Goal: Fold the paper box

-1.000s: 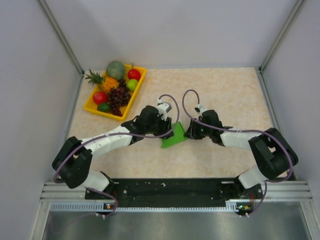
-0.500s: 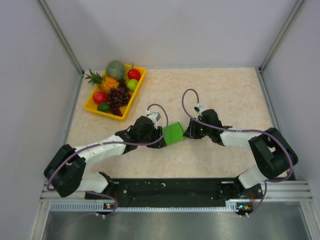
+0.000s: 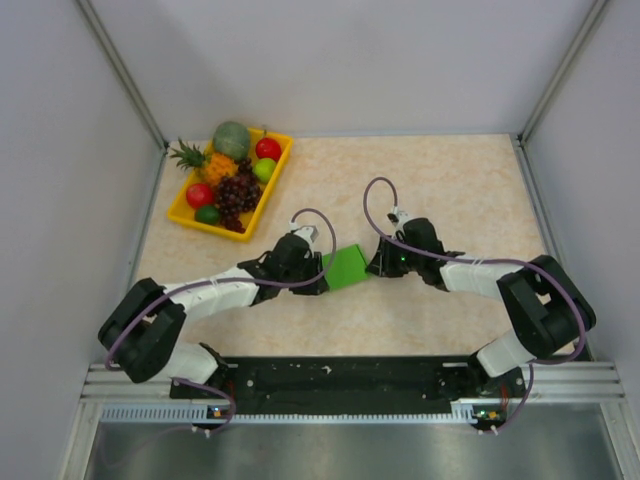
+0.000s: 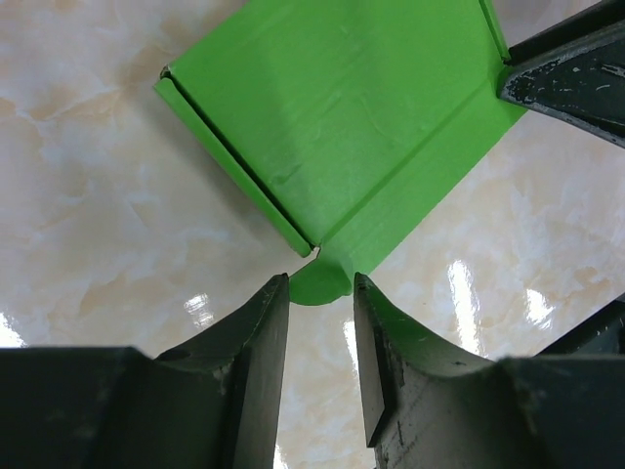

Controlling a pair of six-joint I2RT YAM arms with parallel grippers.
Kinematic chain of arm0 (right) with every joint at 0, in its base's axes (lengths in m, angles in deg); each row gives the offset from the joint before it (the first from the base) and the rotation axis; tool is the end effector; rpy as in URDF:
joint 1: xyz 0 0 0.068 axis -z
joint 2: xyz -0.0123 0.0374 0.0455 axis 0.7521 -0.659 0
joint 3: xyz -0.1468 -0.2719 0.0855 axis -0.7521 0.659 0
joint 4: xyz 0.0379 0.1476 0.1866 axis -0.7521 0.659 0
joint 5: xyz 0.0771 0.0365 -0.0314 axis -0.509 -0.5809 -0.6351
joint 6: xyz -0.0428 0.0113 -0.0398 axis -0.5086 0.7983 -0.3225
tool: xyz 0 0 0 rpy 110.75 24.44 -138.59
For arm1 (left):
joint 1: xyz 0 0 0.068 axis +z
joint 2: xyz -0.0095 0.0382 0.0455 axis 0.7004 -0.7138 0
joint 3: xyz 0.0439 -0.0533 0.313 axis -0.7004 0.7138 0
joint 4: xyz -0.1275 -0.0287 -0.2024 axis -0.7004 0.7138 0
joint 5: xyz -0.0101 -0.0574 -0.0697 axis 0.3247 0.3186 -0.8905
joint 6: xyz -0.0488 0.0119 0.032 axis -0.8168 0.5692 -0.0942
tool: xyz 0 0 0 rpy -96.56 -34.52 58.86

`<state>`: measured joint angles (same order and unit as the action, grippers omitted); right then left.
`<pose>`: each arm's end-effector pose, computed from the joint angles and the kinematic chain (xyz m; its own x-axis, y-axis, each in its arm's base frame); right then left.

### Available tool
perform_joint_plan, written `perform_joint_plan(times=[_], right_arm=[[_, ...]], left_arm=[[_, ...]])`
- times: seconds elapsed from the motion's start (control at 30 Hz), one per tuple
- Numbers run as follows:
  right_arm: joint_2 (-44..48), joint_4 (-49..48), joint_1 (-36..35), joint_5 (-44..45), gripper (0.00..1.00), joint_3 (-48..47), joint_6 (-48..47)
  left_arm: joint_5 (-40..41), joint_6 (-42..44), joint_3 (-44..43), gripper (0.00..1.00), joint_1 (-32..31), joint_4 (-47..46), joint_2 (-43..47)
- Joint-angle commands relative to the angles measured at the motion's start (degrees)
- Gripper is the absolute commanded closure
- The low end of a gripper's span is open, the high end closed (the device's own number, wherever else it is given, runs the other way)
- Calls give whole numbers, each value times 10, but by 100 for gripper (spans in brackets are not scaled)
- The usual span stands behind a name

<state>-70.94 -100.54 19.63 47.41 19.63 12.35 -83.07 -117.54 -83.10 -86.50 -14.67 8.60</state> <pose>0.2340 0.1458 0.2132 -0.8183 0.0648 -0.5711 -0.3142 0.7816 0.5389 0.1857 -0.1726 0.2318 -0.8532 -0.0130 -0.5214 0.2636 0.8518 -0.4527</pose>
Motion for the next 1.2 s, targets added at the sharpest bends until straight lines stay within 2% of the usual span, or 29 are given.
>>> perform_joint_plan(times=[0.0,0.33,0.53,0.77,0.9,1.17], right_arm=[[-6,-20,-10,-11,73,-25,0],[-17,-32,-14,-15,73,-25,10],[-17,-44,-14,-23,74,-23,19],[-21,-52,-16,-33,74,-23,27],[-23,-61,-15,-36,75,-18,37],[-23,-66,-19,-43,78,-18,43]], left_arm=[[-5,-9,-10,62,2,-36,-12],[-39,-18,-14,60,2,-58,-30],[-56,-28,-15,67,4,-91,-48],[-51,-23,-16,64,5,-93,-53],[-58,-37,7,68,6,-140,-35],[-32,-42,20,79,8,-147,-19]])
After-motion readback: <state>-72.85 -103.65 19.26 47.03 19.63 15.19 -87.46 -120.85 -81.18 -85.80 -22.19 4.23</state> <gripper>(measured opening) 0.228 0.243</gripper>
